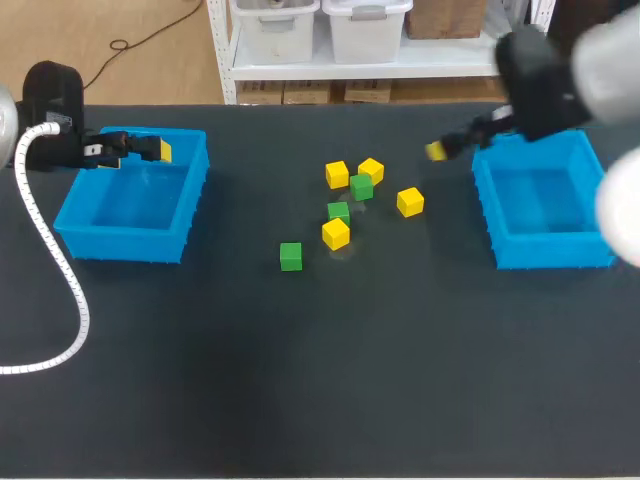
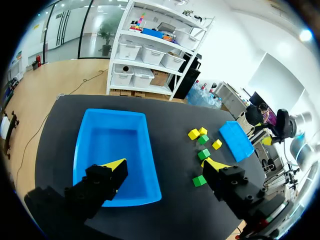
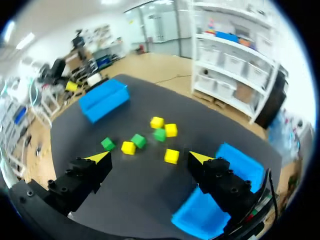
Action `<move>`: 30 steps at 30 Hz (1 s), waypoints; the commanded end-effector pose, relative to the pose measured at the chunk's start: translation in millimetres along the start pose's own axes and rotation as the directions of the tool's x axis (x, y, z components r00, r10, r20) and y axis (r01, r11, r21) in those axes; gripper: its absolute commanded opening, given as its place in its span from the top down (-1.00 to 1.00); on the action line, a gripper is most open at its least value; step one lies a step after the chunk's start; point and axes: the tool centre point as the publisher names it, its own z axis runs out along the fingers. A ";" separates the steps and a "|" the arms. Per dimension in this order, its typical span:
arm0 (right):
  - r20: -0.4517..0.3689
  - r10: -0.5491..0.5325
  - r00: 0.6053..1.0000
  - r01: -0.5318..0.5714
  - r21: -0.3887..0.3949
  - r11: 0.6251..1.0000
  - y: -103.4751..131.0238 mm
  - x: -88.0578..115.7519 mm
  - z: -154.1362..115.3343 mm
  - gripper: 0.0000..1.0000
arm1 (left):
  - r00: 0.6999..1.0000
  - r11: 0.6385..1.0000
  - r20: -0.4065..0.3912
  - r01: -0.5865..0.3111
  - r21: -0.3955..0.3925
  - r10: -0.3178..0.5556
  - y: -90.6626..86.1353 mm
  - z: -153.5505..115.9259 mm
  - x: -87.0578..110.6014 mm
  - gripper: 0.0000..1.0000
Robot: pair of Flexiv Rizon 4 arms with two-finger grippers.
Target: Put the green cubes in the right bin and the yellow cubes in the left bin.
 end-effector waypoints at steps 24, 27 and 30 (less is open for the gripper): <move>-0.281 -0.432 0.857 0.392 -0.189 0.900 110.8 29.9 142.8 -1.00 | 1.000 1.000 0.007 -0.002 0.009 0.002 2.0 0.0 1.3 -1.00; -0.296 -0.446 0.844 0.406 -0.190 0.894 117.6 32.7 151.0 -1.00 | 1.000 1.000 0.007 -0.002 0.009 0.002 2.0 0.0 1.3 -1.00; -0.304 -0.459 0.835 0.417 -0.194 0.888 124.2 36.0 157.7 -1.00 | 1.000 1.000 0.007 -0.002 0.009 0.002 2.0 0.0 1.3 -1.00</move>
